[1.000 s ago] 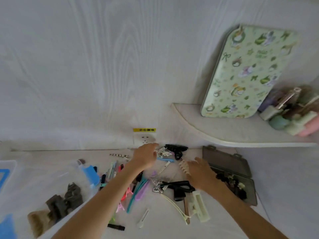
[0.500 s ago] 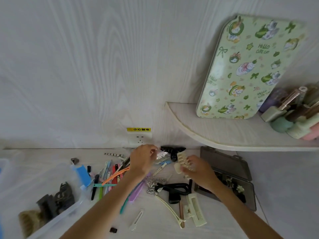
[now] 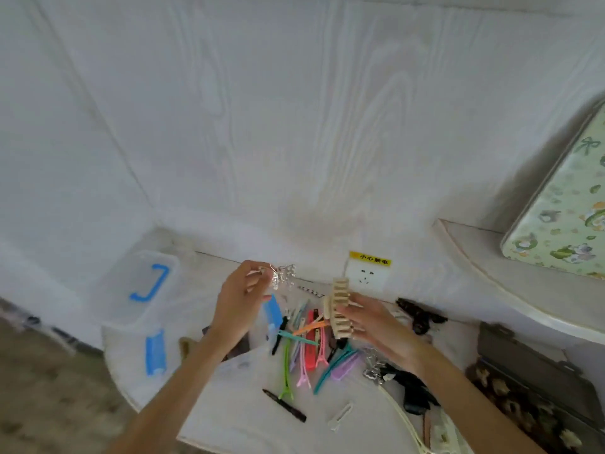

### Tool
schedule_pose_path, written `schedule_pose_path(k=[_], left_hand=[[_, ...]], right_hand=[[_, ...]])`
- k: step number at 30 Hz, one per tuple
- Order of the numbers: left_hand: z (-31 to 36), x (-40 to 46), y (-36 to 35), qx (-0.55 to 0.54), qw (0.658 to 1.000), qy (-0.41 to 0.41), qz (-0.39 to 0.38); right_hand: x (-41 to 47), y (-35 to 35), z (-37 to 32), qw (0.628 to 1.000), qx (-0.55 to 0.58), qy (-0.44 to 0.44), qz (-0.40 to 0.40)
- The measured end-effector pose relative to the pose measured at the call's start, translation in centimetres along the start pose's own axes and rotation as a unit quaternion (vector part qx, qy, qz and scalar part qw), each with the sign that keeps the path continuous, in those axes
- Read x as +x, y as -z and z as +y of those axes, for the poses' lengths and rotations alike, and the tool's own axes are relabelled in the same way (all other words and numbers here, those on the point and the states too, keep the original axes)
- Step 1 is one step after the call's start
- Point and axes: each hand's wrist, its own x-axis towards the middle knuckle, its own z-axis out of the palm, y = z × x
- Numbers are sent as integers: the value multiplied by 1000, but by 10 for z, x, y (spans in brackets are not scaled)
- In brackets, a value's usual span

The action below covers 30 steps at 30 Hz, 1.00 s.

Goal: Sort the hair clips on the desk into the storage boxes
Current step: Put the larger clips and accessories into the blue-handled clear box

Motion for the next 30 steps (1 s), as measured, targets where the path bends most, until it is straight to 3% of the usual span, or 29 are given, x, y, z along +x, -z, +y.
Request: schedule_pose_path(k=[3,6,9,11,14,16,19,23,27,30], left_hand=[[0,-15,56,-34,994,21,100],[-14,-30,97,-21,985,63,161],[-40,-36,119,155,969,115,157],[-52,-40,120,335,926,128,116],[-63,-42,112,541,832,90,87],[-64,-44,110,604,790,83,65],[-69,-43,112,638,766,76,27],[-70,-41,110,650,759,49,14],[-46,-38,96,588,809,5,6],[-15,-33,62,552,832,-41,-16]], right_hand=[[23,-59,-15,995,-2,10,-100],[51,-111,-16,988,-122,23,-92],[80,-152,-9,964,-252,10,-88],[99,-172,3,934,-353,-1,-55],[118,-193,24,884,-468,8,-5],[121,-202,32,848,-526,53,37],[119,-200,34,816,-565,103,65],[108,-178,25,812,-567,138,26],[63,-143,4,850,-478,218,-28],[23,-90,7,869,-445,217,10]])
